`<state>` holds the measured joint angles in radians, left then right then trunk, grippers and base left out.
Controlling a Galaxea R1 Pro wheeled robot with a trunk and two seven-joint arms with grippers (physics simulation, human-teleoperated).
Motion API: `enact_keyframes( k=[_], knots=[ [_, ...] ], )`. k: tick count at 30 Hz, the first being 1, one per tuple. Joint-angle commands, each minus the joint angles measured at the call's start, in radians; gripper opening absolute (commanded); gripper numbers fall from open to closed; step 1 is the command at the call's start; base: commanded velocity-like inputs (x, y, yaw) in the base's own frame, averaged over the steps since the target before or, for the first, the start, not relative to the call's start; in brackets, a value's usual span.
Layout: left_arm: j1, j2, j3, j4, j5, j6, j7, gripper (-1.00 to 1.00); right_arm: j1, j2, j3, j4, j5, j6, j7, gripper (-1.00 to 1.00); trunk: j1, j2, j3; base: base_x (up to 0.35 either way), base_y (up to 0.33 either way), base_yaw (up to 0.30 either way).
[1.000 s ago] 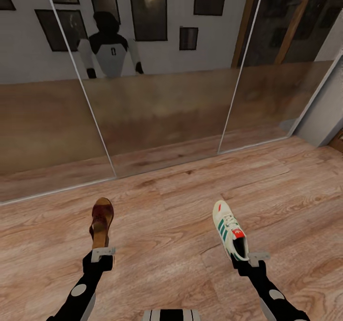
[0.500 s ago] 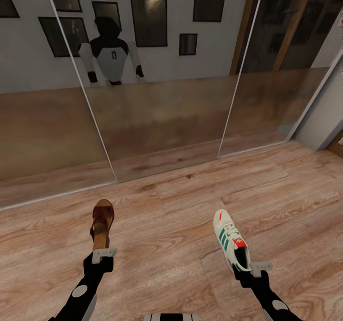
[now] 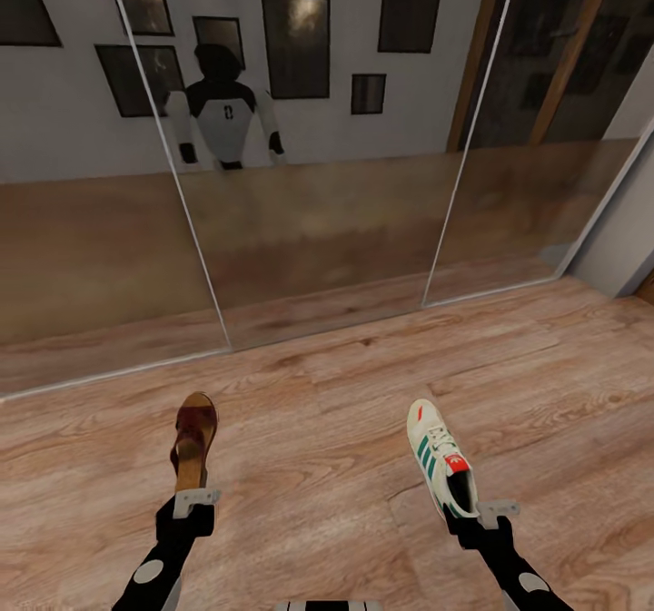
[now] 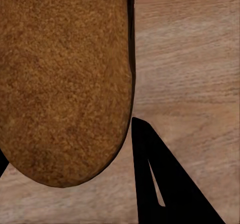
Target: Pick up the two gym shoes and the two sandals from the corridor floor and place them onto the hallstand (shoe rack) in the corridor, making sure they are on the rack and not on the floor. Arrange them so the two gym shoes are next to each other and the two sandals are next to each other.
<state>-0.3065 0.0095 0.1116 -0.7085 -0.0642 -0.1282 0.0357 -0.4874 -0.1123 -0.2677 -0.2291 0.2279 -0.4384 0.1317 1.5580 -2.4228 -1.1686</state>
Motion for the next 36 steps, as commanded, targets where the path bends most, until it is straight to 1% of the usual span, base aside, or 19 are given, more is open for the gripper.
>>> enact_keyframes(
  k=[1, 5, 10, 14, 19, 36],
  knots=[
    [0.009, 0.001, 0.001, -0.001, -0.010, -0.003, 0.003, -1.00, 0.000, 0.000, -0.008, 0.001, 0.007, -0.003, 0.005, -1.00, 0.000, 0.000, 0.000, 0.000, 0.000, 0.204],
    [0.040, 0.004, 0.013, -0.002, -0.010, -0.017, 0.004, -1.00, 0.000, 0.000, -0.008, 0.002, 0.007, -0.003, 0.005, -1.00, 0.000, 0.000, 0.005, 0.000, 0.000, 0.213],
    [0.090, 0.004, 0.023, 0.001, -0.011, -0.132, 0.004, -1.00, 0.000, 0.000, -0.008, 0.003, 0.007, -0.004, 0.006, -1.00, 0.000, 0.000, 0.010, 0.000, 0.000, 0.217],
    [0.119, 0.004, 0.033, -0.001, -0.010, -0.171, 0.004, -1.00, 0.007, 0.000, -0.008, 0.004, 0.007, -0.004, 0.006, -1.00, 0.000, 0.000, 0.014, 0.000, 0.000, 0.217],
    [0.128, 0.004, 0.040, 0.006, -0.009, -0.182, 0.003, -1.00, 0.021, 0.000, -0.008, 0.004, 0.007, -0.005, 0.006, -1.00, 0.000, 0.000, 0.020, 0.000, 0.000, 0.217],
    [0.129, 0.004, 0.040, 0.009, -0.010, -0.182, 0.003, -1.00, 0.024, 0.001, -0.008, 0.004, 0.007, -0.005, 0.006, -1.00, 0.000, 0.000, 0.038, 0.000, 0.000, 0.217]
  ],
)
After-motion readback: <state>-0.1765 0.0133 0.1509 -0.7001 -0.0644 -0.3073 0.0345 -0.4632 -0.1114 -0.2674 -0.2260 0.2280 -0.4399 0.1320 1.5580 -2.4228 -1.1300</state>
